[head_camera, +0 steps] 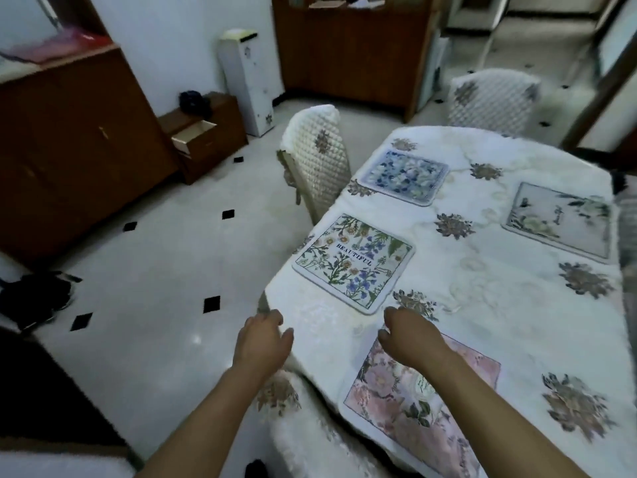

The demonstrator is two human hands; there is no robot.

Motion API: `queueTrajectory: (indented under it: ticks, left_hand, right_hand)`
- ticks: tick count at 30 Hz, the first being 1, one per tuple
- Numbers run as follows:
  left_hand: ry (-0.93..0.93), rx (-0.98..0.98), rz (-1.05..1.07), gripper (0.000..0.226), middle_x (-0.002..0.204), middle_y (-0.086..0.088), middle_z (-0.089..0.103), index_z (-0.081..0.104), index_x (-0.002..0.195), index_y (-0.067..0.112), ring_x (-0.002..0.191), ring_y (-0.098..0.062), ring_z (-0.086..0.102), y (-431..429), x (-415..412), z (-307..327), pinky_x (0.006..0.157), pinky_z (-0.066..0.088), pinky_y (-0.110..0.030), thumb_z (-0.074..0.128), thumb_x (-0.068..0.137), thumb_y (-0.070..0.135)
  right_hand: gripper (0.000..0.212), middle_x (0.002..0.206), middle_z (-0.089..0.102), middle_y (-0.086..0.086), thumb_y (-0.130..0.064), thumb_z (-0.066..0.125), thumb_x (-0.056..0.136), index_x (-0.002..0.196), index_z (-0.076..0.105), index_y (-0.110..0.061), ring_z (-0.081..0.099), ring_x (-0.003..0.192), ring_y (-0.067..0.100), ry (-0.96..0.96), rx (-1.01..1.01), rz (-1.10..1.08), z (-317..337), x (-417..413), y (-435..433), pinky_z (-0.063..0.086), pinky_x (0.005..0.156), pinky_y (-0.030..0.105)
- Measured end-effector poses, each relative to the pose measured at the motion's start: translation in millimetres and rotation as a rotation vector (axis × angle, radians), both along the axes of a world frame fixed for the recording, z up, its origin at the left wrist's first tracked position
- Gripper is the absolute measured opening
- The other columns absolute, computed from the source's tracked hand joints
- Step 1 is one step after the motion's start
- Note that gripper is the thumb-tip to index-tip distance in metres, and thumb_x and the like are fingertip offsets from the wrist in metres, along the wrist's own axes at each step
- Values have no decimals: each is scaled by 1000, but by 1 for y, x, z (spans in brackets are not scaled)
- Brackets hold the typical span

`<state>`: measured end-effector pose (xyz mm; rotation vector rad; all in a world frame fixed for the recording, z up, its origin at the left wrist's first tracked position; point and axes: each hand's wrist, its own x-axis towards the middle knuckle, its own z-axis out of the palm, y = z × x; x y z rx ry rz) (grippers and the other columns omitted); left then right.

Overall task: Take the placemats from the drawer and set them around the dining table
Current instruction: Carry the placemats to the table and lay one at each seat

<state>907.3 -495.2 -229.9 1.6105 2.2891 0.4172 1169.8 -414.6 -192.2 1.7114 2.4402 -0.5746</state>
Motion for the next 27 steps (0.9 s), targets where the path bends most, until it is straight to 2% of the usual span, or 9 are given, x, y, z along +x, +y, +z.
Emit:
queueTrajectory:
  ticks: [4, 8, 11, 15, 19, 21, 23, 25, 27]
  left_hand:
    - [38, 6, -224, 34, 100, -9, 67, 63, 110, 14, 97, -31, 60, 47, -25, -2, 85, 49, -40, 55, 90, 41]
    - [41, 9, -371, 39, 109, -8, 66, 61, 116, 15, 102, -29, 59, 89, -36, 16, 82, 49, -37, 52, 92, 45]
    - [45, 39, -470, 33, 106, -10, 66, 62, 109, 13, 100, -30, 59, 108, -33, 21, 77, 45, -35, 56, 92, 40]
    - [79, 53, -506, 32, 104, -10, 67, 63, 106, 12, 98, -30, 61, 132, -30, 32, 76, 47, -35, 58, 90, 39]
    - [105, 45, -518, 31, 104, -11, 67, 63, 105, 12, 97, -31, 61, 156, -41, 34, 78, 50, -36, 57, 90, 38]
    - [118, 34, -501, 32, 103, -12, 67, 64, 106, 11, 97, -32, 61, 173, -56, 32, 76, 49, -36, 58, 90, 38]
    - [100, 23, -487, 30, 101, -13, 67, 65, 103, 10, 94, -33, 62, 194, -72, 28, 73, 49, -35, 61, 89, 36]
    - [94, 0, -505, 27, 98, -13, 69, 65, 99, 11, 91, -33, 63, 219, -87, 21, 72, 49, -35, 61, 88, 35]
    - [98, -33, -538, 29, 98, -13, 69, 65, 100, 12, 90, -32, 63, 250, -105, 8, 71, 51, -35, 60, 88, 38]
  right_hand:
    - [14, 77, 42, 0, -29, 48, 94, 88, 44, -17, 47, 74, 23, -7, -7, -229, 18, -9, -18, 34, 55, 30]
    - [17, 89, 43, 4, -33, 47, 94, 91, 43, -17, 44, 79, 24, -36, -23, -370, 31, -23, -43, 38, 64, 33]
    - [14, 91, 42, 4, -32, 46, 94, 94, 43, -18, 43, 81, 23, -32, -25, -451, 33, -26, -56, 39, 67, 34]
    - [15, 91, 41, 4, -32, 46, 93, 92, 40, -18, 43, 80, 25, -13, -8, -495, 35, -32, -47, 40, 68, 36]
    - [14, 86, 44, 3, -28, 46, 92, 97, 47, -15, 43, 79, 24, 29, 31, -485, 29, -38, -20, 31, 53, 30]
    - [13, 77, 40, -4, -27, 47, 91, 96, 48, -15, 47, 82, 25, 41, 50, -494, 23, -47, -2, 33, 58, 32]
    - [18, 92, 53, 3, -27, 47, 92, 101, 53, -13, 56, 92, 29, 11, 39, -512, 17, -58, 20, 37, 67, 32]
    - [25, 109, 58, 11, -27, 47, 92, 109, 55, -11, 58, 101, 32, -8, 22, -541, 9, -72, 45, 39, 71, 33]
    - [25, 111, 58, 13, -27, 47, 90, 107, 55, -10, 59, 101, 32, -19, 6, -577, -5, -92, 74, 41, 73, 35]
